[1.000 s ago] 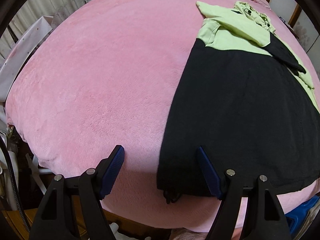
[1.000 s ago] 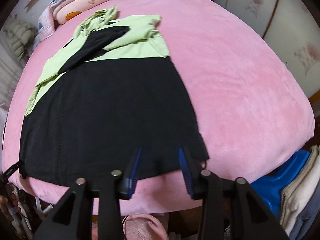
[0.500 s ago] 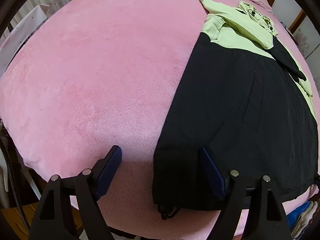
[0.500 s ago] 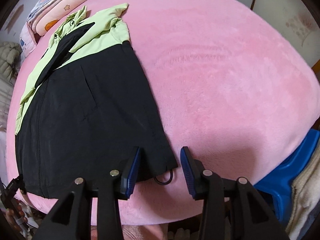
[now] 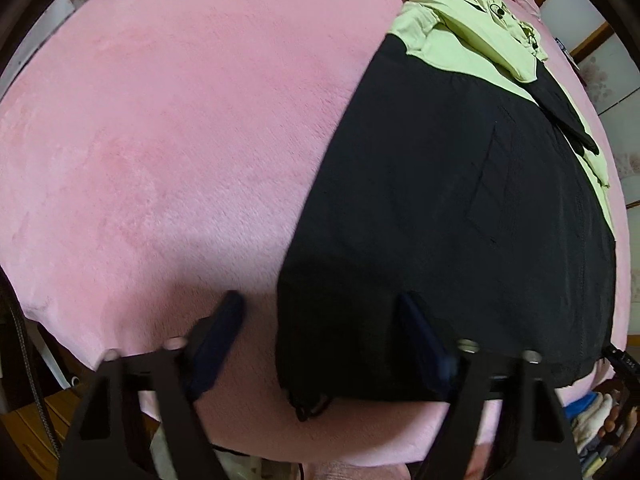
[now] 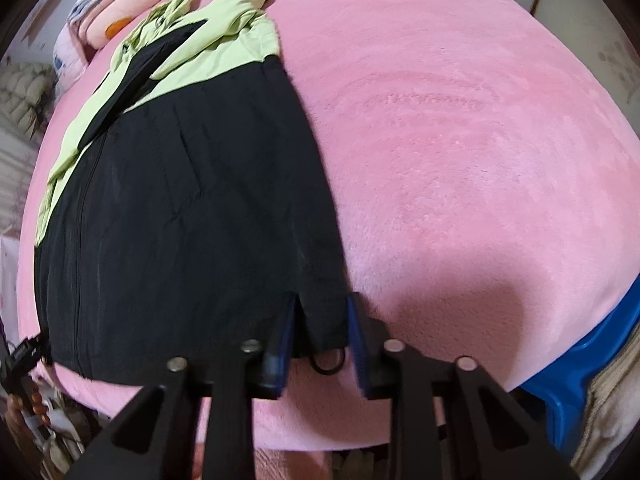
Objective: Fold large clothes
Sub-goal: 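Close both tools on the black hem edge, then lift the hem with both tools and fold it toward the hood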
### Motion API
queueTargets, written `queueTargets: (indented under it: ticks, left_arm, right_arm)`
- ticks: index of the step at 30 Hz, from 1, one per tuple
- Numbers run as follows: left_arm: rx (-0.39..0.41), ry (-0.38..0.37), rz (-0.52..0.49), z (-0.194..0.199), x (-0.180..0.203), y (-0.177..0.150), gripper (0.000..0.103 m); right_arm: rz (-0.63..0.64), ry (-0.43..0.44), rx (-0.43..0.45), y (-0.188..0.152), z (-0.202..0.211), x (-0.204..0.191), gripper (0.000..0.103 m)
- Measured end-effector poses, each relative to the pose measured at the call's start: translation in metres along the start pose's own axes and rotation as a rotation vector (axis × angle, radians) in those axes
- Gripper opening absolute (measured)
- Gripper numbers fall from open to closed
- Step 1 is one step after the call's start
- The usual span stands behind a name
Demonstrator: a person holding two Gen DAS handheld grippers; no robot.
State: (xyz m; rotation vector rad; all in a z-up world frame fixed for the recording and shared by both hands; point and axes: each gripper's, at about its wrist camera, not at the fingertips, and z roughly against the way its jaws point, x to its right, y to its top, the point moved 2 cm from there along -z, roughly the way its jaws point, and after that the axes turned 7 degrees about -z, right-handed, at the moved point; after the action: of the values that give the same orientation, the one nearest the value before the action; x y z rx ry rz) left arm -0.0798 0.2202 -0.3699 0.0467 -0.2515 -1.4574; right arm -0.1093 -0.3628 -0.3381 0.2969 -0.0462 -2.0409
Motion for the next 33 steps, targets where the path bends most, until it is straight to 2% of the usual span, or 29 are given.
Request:
queueTargets:
  ticks: [1, 2, 3, 7, 10, 12, 17, 24, 29, 33]
  left_arm:
    - [-0.004, -0.012, -0.002, 0.001, 0.002, -0.001, 0.037]
    - [-0.012, -0.005, -0.008, 0.001, 0.005, 0.000, 0.029]
    - [-0.020, 0.037, -0.021, 0.002, 0.010, 0.001, 0.018]
    - [-0.057, 0.113, -0.041, 0.010, 0.023, 0.007, 0.010]
    - [-0.069, 0.150, -0.041, 0.022, 0.031, 0.010, 0.008]
    - [-0.070, 0.148, -0.008, 0.033, 0.033, 0.014, 0.008]
    - [-0.016, 0.051, 0.117, 0.075, 0.030, 0.026, 0.008]
    - [0.110, -0.051, 0.217, 0.142, 0.035, 0.065, 0.007]
    - [0.201, -0.115, 0.296, 0.182, 0.034, 0.122, 0.007]
    - [0.272, -0.120, 0.311, 0.206, 0.044, 0.185, 0.007]
  right_arm:
    - [0.014, -0.008, -0.003, 0.001, 0.003, -0.002, 0.022]
    - [0.022, -0.017, -0.006, 0.002, 0.004, -0.004, 0.022]
    - [0.035, -0.034, -0.011, 0.002, 0.005, -0.007, 0.022]
    - [0.084, -0.090, -0.003, 0.004, 0.016, -0.021, 0.021]
    - [0.089, -0.093, 0.013, 0.007, 0.029, -0.026, 0.021]
    - [0.091, -0.087, 0.031, 0.009, 0.043, -0.030, 0.021]
    - [0.115, -0.051, 0.092, 0.020, 0.087, -0.045, 0.021]
    - [0.138, 0.025, 0.226, 0.061, 0.147, -0.080, 0.021]
    - [0.127, 0.077, 0.307, 0.115, 0.176, -0.099, 0.020]
    - [0.131, 0.110, 0.360, 0.166, 0.190, -0.115, 0.019]
